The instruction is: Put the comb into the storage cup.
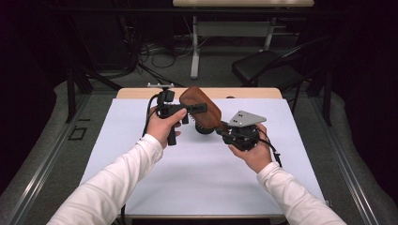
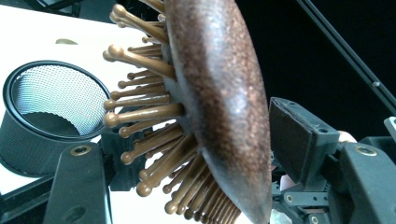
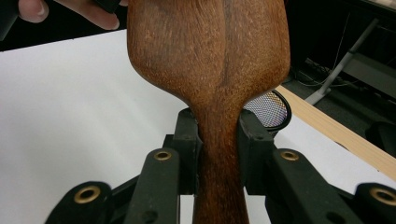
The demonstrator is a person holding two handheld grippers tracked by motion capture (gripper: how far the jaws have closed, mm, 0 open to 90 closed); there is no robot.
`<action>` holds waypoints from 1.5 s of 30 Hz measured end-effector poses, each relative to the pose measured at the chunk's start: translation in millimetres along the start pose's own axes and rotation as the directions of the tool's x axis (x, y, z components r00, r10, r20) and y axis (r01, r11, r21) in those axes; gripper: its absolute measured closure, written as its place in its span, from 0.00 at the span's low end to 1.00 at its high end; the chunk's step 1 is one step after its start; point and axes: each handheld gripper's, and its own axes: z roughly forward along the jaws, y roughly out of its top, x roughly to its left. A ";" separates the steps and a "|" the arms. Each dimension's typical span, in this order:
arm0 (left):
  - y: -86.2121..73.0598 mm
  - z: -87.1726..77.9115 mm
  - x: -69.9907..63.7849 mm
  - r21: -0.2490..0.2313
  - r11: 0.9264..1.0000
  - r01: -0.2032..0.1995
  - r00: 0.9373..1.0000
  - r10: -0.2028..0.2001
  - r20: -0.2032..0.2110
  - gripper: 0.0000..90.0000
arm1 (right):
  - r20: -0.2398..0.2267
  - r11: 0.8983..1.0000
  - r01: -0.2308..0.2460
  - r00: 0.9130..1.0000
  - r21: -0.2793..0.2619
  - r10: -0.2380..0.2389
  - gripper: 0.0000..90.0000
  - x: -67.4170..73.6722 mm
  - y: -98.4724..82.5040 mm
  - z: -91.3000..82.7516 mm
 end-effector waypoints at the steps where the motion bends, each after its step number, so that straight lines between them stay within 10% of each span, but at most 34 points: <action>1: 0.0 0.0 0.0 -0.003 1.000 0.013 1.000 -0.013 0.003 0.36 | 0.000 1.000 0.000 1.000 0.000 0.000 0.80 0.0 0.0 0.0; 45: -2.8 -3.8 5.5 -0.011 0.977 0.213 0.975 -0.212 0.058 0.52 | 0.009 1.000 0.010 1.000 -0.003 -0.010 0.80 3.3 -7.4 3.0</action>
